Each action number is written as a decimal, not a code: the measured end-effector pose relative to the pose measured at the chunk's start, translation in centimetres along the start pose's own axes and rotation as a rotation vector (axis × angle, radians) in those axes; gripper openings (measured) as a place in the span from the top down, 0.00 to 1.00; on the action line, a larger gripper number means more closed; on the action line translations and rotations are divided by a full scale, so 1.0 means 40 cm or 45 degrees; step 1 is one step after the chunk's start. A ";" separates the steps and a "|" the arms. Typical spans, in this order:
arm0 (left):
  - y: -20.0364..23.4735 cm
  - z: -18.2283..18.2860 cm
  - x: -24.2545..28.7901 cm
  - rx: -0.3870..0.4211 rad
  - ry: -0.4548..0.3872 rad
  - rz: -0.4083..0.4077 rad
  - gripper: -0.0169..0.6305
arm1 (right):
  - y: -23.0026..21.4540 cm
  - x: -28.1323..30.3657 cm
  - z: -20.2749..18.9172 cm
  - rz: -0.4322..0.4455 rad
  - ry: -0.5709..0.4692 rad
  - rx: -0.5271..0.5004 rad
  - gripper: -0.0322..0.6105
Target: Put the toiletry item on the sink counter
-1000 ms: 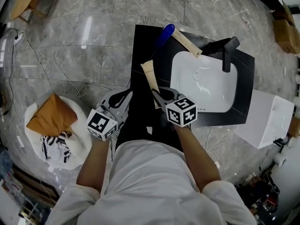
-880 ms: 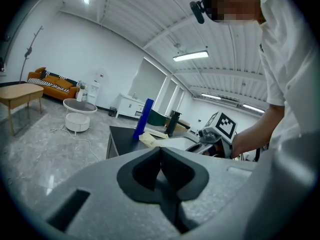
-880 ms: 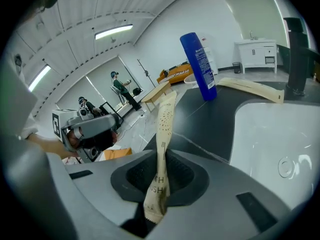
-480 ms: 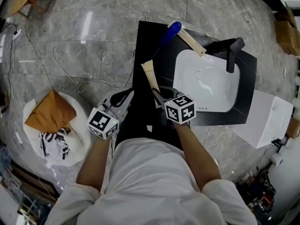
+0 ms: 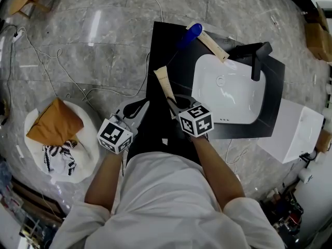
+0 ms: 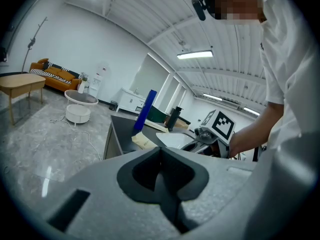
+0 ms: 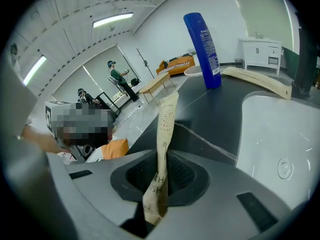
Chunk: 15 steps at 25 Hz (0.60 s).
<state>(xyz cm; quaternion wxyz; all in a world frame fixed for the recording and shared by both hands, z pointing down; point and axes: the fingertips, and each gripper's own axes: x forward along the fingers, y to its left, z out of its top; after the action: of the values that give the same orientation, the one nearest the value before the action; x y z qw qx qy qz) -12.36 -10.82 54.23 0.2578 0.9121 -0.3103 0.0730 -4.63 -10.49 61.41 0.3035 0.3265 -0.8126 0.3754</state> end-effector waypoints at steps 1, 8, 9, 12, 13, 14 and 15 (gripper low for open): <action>0.002 -0.003 0.000 -0.003 0.003 0.004 0.95 | 0.000 0.001 0.001 -0.008 -0.001 -0.011 0.87; 0.001 -0.021 0.002 -0.021 0.017 0.015 0.95 | 0.001 0.009 0.000 -0.058 0.022 -0.119 0.84; 0.001 -0.024 0.001 -0.024 0.018 0.017 0.95 | 0.002 0.010 -0.001 -0.063 0.027 -0.133 0.84; 0.001 -0.036 -0.001 -0.038 0.025 0.024 0.95 | 0.005 0.010 -0.002 -0.080 0.032 -0.173 0.83; 0.002 -0.041 -0.002 -0.046 0.027 0.028 0.95 | 0.007 0.010 -0.002 -0.085 0.032 -0.186 0.82; 0.003 -0.045 -0.004 -0.053 0.029 0.032 0.95 | 0.009 0.011 -0.003 -0.089 0.031 -0.198 0.82; 0.003 -0.048 -0.006 -0.060 0.029 0.035 0.95 | 0.011 0.011 -0.003 -0.091 0.030 -0.209 0.81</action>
<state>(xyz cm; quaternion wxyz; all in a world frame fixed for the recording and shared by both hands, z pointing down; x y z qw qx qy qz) -12.57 -9.77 55.87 0.2815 0.9006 -0.3216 0.0796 -5.19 -10.31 61.62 0.3520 0.3250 -0.8248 0.3004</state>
